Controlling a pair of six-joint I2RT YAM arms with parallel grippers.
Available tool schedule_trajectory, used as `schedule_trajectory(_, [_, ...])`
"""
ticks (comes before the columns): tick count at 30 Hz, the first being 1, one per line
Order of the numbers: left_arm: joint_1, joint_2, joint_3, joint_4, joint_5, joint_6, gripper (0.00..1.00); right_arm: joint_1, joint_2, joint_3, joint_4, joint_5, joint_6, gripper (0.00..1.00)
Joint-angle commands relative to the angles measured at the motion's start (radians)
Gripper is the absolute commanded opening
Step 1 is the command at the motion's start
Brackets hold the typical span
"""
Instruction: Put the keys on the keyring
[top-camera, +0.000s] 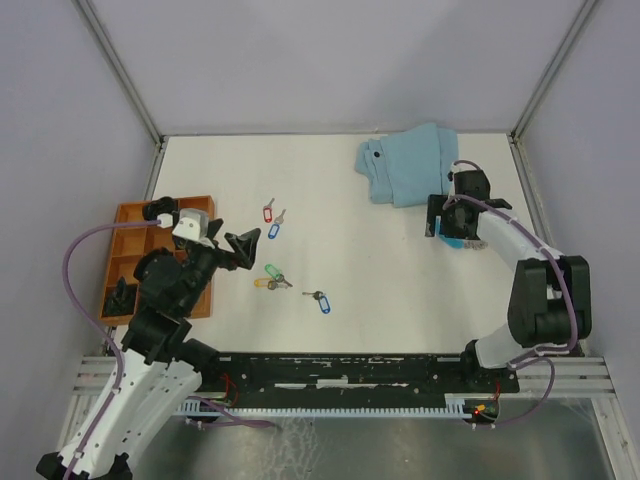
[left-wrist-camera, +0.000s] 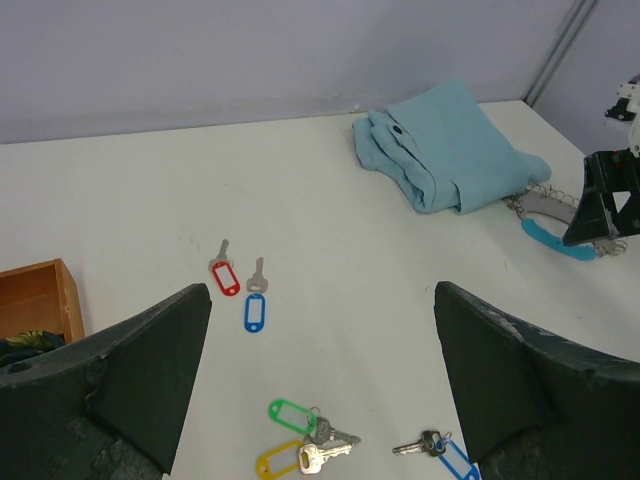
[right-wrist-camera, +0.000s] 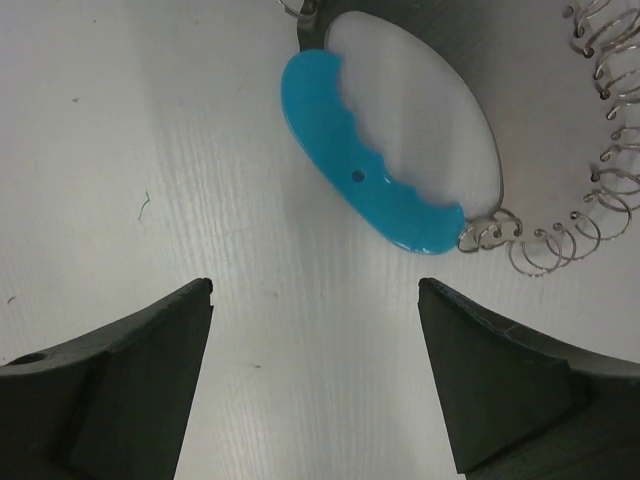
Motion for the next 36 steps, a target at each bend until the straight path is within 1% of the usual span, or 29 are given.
schedule_trajectory(1, [-0.002, 0.044, 0.027, 0.025, 0.046, 0.026, 0.99, -0.025, 0.102, 0.085, 0.116, -0.036, -0.020, 0.90])
schedule_trajectory(5, [-0.002, 0.076, 0.027, 0.030, 0.046, 0.027, 0.99, -0.038, 0.209, 0.125, 0.132, -0.022, -0.031, 0.84])
schedule_trajectory(9, [-0.002, 0.113, 0.036, 0.030, 0.054, 0.031, 0.99, -0.045, 0.265, 0.150, 0.132, -0.010, -0.045, 0.80])
schedule_trajectory(17, [-0.002, 0.116, 0.035, 0.036, 0.075, 0.033, 0.99, -0.046, 0.323, 0.163, 0.089, 0.018, -0.061, 0.78])
schedule_trajectory(23, [-0.001, 0.097, 0.034, 0.042, 0.097, 0.029, 1.00, -0.042, 0.337, 0.141, 0.013, -0.040, -0.033, 0.72])
schedule_trajectory(26, [-0.002, 0.084, 0.033, 0.042, 0.101, 0.026, 1.00, -0.020, 0.324, 0.121, -0.025, -0.039, -0.017, 0.67])
schedule_trajectory(31, [-0.003, 0.053, 0.028, 0.043, 0.109, 0.021, 0.99, 0.044, 0.303, 0.108, -0.089, -0.004, -0.005, 0.64])
schedule_trajectory(36, [-0.013, 0.028, 0.025, 0.043, 0.110, 0.015, 1.00, 0.144, 0.289, 0.101, -0.134, -0.007, 0.052, 0.60])
